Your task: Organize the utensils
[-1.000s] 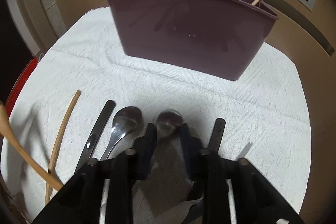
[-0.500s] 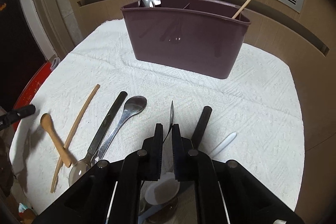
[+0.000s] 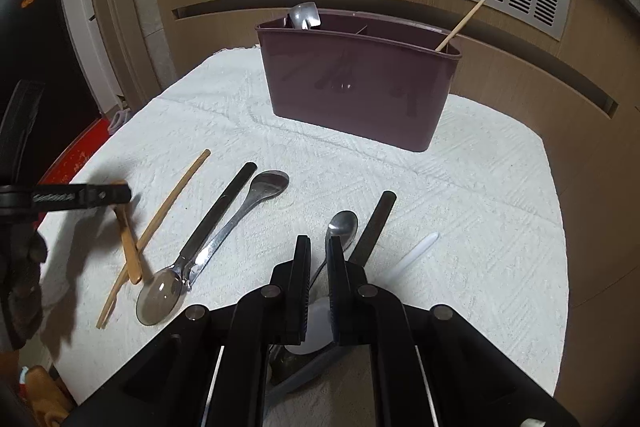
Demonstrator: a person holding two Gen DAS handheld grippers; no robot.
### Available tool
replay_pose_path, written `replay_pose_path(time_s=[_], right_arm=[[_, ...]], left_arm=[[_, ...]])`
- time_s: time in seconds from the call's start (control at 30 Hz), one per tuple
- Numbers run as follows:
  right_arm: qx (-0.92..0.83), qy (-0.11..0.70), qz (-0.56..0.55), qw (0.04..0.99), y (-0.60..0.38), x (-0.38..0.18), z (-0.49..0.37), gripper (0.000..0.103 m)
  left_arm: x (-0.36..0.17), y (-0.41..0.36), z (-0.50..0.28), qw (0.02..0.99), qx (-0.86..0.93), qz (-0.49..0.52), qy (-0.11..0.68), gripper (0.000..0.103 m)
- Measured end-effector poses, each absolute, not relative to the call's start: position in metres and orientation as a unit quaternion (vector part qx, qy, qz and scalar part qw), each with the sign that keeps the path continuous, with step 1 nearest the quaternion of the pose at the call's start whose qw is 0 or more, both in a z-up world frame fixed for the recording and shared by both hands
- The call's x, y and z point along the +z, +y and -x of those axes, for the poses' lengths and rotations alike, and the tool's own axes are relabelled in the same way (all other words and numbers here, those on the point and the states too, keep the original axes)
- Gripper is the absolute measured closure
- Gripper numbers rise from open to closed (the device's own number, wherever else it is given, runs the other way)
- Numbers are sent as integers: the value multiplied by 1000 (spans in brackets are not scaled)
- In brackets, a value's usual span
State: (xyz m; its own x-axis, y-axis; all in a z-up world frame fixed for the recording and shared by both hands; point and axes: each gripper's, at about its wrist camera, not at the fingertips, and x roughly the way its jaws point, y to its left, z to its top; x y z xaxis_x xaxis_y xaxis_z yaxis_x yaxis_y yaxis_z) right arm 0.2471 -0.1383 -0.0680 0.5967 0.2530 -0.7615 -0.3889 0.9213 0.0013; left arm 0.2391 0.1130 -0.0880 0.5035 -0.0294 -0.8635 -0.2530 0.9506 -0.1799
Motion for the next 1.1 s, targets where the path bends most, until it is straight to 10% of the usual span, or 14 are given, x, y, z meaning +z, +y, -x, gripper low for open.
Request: replay_pose_path(time_s=[0.17, 0.47, 0.57, 1.1], right_arm=[[188, 414, 69, 888, -144, -70, -247, 95], [195, 424, 34, 884, -157, -70, -251, 80], [191, 435, 40, 879, -151, -75, -258, 67], [130, 477, 89, 865, -117, -99, -297, 66]], left_arm=[[-92, 100, -244, 866, 73, 79, 488, 50], [-78, 80, -220, 905, 26, 43, 423, 96], [-68, 79, -214, 911, 8, 49, 408, 96], [-77, 118, -195, 894, 4, 118, 432, 85]])
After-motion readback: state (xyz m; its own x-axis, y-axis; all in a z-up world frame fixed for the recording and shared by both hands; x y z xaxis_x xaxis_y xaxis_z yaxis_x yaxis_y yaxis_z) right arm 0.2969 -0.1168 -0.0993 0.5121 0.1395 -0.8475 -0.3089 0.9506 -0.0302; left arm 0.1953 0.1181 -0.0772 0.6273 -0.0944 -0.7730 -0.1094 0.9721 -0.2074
